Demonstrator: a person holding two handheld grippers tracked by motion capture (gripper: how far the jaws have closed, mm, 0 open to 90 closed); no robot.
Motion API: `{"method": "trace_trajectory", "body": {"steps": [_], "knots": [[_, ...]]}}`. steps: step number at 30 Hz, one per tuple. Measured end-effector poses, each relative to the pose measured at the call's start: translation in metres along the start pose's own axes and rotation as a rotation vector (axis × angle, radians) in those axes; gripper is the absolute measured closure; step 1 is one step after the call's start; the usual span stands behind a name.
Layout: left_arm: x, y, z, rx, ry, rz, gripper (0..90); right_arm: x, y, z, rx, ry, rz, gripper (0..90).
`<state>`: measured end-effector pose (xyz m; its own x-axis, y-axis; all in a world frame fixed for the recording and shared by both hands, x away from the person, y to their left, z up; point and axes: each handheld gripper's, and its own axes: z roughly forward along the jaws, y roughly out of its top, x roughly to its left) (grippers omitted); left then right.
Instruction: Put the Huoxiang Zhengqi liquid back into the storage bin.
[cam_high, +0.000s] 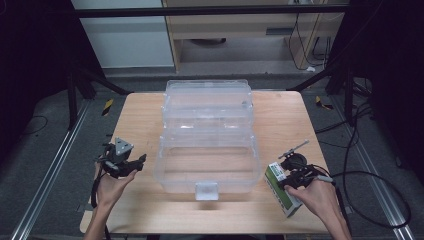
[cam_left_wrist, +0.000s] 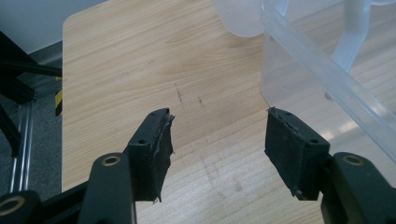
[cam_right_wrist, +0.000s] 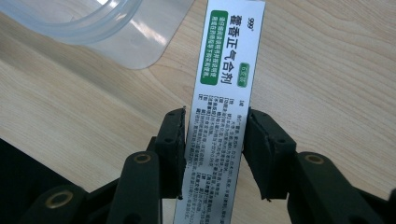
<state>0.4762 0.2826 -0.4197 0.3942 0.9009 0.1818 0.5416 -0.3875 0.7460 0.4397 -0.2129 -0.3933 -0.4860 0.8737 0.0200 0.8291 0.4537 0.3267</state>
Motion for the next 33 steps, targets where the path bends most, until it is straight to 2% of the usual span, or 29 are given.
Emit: {"method": "trace_trajectory", "body": {"steps": [15,19,25,29,33], "knots": [[0.0002,0.0000,-0.0001,0.001,0.000,0.001,40.7,-0.0006,0.0031,0.0016,0.033,-0.002,0.026,61.4],[0.0000,0.0000,0.0001,0.003,0.000,0.002,40.6,-0.0004,0.0039,0.0015,0.038,-0.014,0.011,62.8],[0.0002,-0.0002,0.0004,0.004,0.000,0.003,40.6,-0.0003,0.0056,0.0011,0.053,-0.013,0.015,63.5],[0.0002,-0.0002,0.0006,0.005,-0.001,0.003,40.6,-0.0006,0.0066,0.0015,0.057,-0.020,-0.004,63.6],[0.0002,-0.0004,0.0009,0.007,-0.001,0.002,40.6,-0.0008,0.0067,0.0014,0.061,-0.016,0.004,63.7]]}}
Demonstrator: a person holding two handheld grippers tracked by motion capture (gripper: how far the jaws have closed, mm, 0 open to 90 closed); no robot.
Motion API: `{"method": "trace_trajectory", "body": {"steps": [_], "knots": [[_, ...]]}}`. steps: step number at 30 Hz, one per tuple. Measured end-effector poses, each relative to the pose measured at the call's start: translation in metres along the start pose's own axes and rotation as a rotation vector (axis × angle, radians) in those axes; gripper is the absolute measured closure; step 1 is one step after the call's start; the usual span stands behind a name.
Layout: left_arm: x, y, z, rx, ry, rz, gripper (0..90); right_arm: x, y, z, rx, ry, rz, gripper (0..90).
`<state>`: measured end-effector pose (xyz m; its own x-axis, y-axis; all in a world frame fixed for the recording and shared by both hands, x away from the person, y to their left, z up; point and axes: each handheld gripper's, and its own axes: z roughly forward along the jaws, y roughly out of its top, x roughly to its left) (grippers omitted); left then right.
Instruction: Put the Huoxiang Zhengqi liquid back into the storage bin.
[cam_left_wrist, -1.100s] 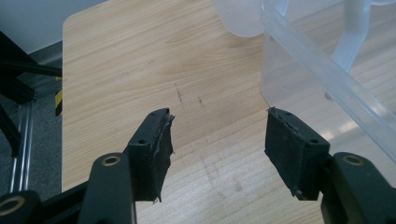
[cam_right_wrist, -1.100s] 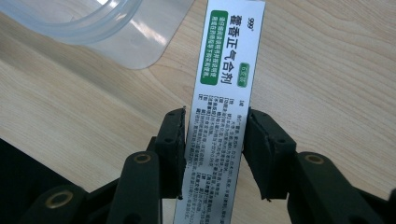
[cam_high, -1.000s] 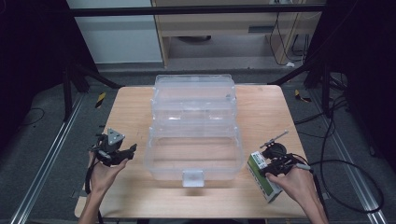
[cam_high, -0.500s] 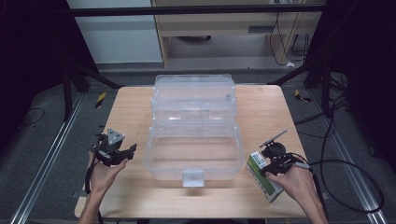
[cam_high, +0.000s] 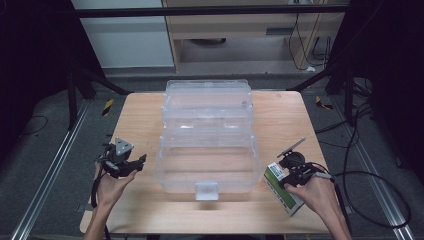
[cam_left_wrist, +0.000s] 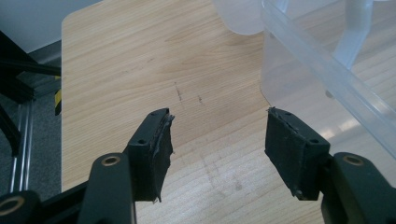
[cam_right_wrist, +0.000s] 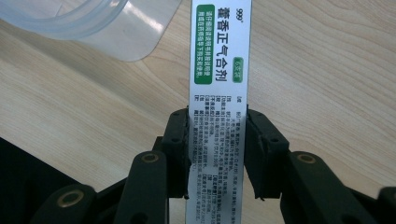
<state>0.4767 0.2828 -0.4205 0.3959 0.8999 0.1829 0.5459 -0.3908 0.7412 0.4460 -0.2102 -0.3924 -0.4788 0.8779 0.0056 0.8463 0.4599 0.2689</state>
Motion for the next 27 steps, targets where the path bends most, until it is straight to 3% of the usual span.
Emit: {"method": "trace_trajectory", "body": {"steps": [12,27], "knots": [[0.000,0.000,0.000,0.000,0.001,0.000,40.5,-0.003,-0.002,-0.007,-0.008,0.008,-0.008,64.0],[0.001,-0.001,0.000,0.006,0.002,-0.004,40.1,-0.014,0.001,-0.045,-0.125,-0.010,0.012,64.0]]}}
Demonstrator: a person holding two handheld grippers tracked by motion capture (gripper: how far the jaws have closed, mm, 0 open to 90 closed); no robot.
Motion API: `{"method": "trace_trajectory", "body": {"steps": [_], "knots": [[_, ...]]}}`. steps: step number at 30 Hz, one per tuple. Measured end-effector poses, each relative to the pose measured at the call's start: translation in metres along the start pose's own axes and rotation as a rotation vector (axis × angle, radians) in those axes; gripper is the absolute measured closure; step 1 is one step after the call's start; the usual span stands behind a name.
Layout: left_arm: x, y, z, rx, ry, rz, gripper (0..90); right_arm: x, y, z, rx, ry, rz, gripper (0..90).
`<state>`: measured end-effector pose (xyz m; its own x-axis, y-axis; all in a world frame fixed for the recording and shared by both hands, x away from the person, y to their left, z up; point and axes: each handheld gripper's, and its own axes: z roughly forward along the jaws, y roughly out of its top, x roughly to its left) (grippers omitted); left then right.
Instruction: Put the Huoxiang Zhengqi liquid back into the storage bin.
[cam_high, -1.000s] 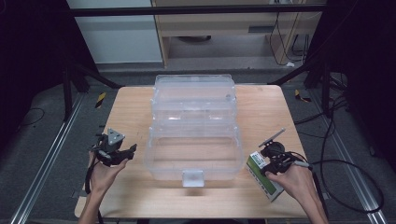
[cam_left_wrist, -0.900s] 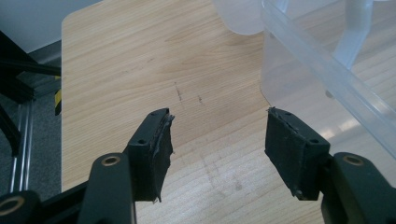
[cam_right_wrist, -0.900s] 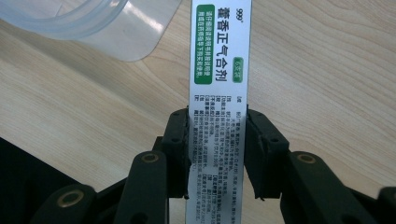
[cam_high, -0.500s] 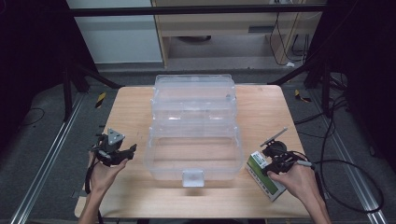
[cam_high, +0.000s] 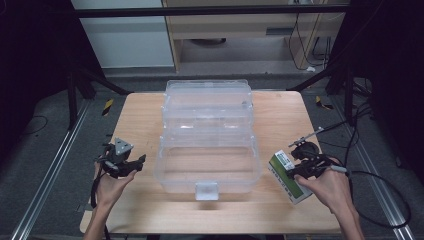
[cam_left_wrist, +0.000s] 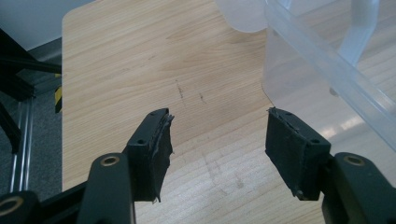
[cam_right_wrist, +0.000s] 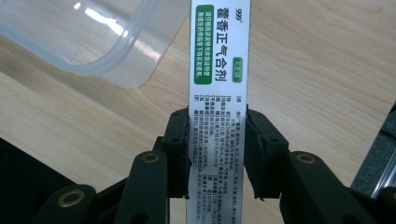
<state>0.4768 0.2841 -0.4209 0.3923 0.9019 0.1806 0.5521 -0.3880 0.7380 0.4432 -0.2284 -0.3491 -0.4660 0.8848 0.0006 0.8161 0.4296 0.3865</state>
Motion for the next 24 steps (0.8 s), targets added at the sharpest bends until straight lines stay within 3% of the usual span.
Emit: {"method": "trace_trajectory", "body": {"steps": [8,24], "knots": [[0.000,0.000,0.000,0.000,0.000,-0.001,40.0,-0.002,0.008,-0.020,-0.061,-0.010,-0.011,64.1],[0.000,0.000,0.000,0.002,0.001,0.000,39.9,0.004,0.024,-0.047,-0.121,-0.032,-0.047,64.3]]}}
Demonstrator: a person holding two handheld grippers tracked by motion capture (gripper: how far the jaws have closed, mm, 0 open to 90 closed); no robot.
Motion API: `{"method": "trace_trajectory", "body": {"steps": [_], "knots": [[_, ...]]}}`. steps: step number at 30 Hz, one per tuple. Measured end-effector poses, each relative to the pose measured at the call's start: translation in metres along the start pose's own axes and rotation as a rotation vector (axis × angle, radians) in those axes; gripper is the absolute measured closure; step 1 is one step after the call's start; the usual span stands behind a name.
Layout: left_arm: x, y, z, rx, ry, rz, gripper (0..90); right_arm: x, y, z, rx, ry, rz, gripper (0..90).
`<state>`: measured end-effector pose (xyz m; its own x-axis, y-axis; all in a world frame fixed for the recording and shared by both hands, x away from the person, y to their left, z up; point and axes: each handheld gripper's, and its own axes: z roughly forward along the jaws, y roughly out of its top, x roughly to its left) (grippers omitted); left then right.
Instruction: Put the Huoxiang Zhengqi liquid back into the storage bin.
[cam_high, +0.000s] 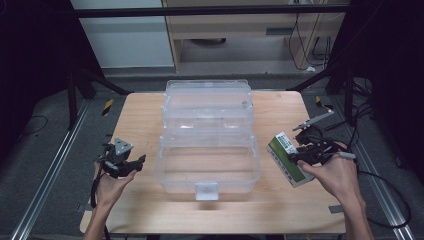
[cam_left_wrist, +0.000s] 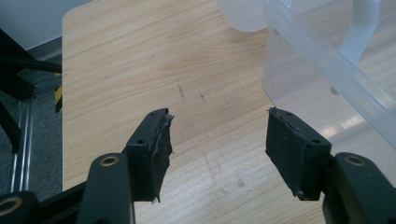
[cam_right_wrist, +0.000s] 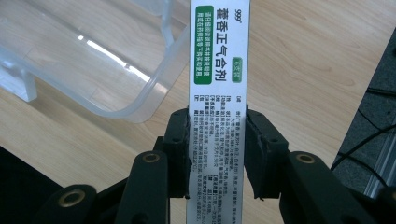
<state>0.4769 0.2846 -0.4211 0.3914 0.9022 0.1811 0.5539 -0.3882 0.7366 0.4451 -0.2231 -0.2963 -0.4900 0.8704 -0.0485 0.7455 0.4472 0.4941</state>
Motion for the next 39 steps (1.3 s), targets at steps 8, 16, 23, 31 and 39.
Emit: {"method": "trace_trajectory", "body": {"steps": [8,16,23,31,39], "knots": [[0.000,0.000,0.000,0.001,0.000,-0.001,39.8,0.006,0.008,-0.006,-0.012,0.000,-0.024,64.4],[0.000,-0.001,0.001,0.007,-0.002,-0.002,39.7,0.014,0.019,-0.012,-0.019,-0.001,-0.065,64.4],[0.000,-0.001,0.001,0.007,-0.003,-0.002,39.7,0.021,0.027,-0.015,-0.025,0.007,-0.103,64.7],[0.000,-0.001,0.002,0.010,-0.004,-0.001,39.6,0.029,0.036,-0.017,-0.028,0.042,-0.157,64.7],[0.002,-0.002,0.002,0.011,-0.002,-0.005,39.6,0.038,0.048,-0.015,-0.043,0.073,-0.199,64.8]]}}
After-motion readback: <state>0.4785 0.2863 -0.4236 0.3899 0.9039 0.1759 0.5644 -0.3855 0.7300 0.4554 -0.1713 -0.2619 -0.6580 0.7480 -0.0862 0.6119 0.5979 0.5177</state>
